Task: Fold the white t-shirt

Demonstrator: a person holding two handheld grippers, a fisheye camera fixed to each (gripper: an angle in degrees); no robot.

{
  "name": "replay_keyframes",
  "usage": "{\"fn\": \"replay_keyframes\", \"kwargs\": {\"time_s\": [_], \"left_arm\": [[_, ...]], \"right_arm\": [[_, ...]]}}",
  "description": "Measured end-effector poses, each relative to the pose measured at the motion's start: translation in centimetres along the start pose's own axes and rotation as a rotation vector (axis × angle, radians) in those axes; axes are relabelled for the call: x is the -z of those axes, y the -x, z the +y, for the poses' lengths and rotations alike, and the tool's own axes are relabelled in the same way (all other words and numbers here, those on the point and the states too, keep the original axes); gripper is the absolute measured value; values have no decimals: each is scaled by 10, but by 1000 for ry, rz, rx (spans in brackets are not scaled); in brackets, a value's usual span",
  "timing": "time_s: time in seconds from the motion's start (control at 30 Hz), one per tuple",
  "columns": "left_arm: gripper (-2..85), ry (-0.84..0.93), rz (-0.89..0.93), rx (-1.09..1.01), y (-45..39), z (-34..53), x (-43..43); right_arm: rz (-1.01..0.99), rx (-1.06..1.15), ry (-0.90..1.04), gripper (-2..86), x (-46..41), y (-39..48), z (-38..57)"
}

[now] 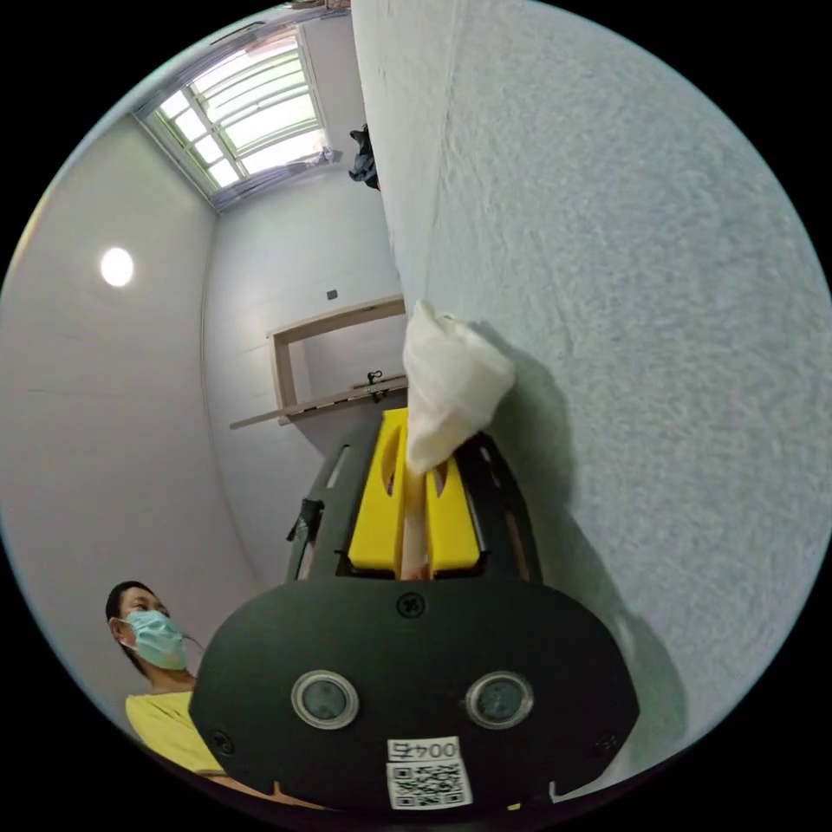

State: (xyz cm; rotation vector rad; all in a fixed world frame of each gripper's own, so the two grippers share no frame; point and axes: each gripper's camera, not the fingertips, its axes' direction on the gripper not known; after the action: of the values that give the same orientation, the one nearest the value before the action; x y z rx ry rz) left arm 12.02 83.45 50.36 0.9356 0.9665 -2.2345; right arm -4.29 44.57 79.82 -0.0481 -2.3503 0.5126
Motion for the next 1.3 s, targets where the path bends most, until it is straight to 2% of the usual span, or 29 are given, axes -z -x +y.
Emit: {"fn": "replay_keyframes", "kwargs": {"time_s": [0.13,0.2,0.27,0.5,0.73,0.97,1.0,1.07,1.3], "left_arm": [[55,-66,-25,-114,2,22,39],[55,-100,-36,-236,-3,38,70],[54,-124,-31,-307,-7,50,97],[54,-173,14,-422,-14,105,238],[53,-229,-61,-443,-21,168,413],[48,-406,-83,-432,-9,225,592],[47,-428,-84,-430,-6,230,616],[45,-467,-81,-423,1,234,651],[42,-638,-27,-398,16,224,778]], "right_arm": [[-27,185,55,22,-69,16,-4],[-21,284,107,18,-108,33,-1],[-25,397,189,15,-171,54,6],[-94,528,345,12,-383,80,41],[-152,495,429,10,-669,51,105],[-125,451,638,9,-994,4,139],[-122,449,651,9,-1019,0,139],[-106,439,704,9,-1121,-15,140],[-35,423,832,12,-1394,-60,126]]}}
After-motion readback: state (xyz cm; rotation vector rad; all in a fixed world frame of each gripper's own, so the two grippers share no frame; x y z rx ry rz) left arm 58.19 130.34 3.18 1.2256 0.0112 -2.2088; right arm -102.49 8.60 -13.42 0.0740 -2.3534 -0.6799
